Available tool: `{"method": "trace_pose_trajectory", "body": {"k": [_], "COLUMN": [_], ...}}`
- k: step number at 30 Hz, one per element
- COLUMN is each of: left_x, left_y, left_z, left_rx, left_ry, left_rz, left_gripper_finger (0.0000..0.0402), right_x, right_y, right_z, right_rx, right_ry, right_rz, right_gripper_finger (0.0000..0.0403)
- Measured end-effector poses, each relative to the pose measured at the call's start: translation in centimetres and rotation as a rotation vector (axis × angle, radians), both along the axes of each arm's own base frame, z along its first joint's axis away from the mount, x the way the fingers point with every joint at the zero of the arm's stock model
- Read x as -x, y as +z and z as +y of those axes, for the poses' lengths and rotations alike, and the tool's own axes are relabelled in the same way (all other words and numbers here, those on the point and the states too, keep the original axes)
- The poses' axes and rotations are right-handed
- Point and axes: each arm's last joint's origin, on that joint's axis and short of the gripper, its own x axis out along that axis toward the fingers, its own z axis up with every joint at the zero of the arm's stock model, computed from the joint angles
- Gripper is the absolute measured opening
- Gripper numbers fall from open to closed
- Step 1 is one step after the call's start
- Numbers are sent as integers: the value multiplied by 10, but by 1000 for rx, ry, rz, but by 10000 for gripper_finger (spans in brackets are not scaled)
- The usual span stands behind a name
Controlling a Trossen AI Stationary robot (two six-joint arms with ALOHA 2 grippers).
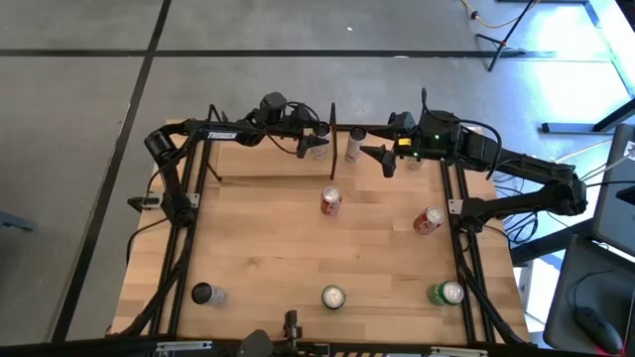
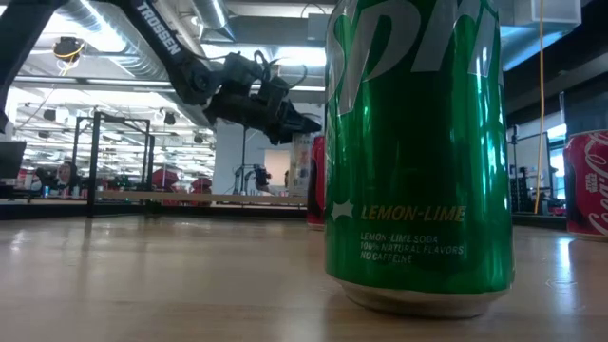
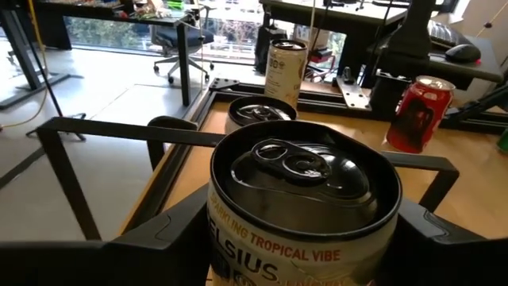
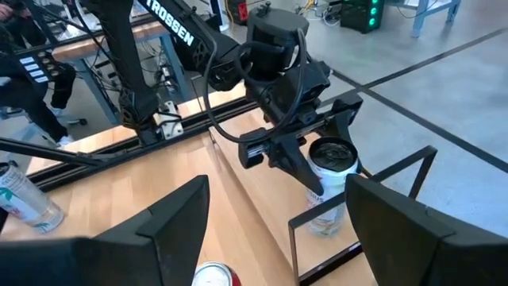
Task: Place canned beverage on shelf
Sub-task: Put the bottom white yellow soda can on the shelf
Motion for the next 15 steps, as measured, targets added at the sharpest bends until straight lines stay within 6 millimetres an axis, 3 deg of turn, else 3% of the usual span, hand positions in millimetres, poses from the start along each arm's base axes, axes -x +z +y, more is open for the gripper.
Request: {"method": "trace_pose_trajectory", "body": {"k": [6, 15], "left_x": [-3, -10], "left_y": [0, 1], "left_z": [-4, -12], "left_rx": [18, 5], "left_ry": [34, 25], "left_rz": [4, 3], "left_gripper_finger": [263, 334], "right_x": [0, 2], "right_y": [-1, -2], "right_z": [0, -3], "right_rx": [-21, -17], "right_ry": [-6, -117], "right_rz": [8, 12], "right_gripper_finger": [278, 278]}}
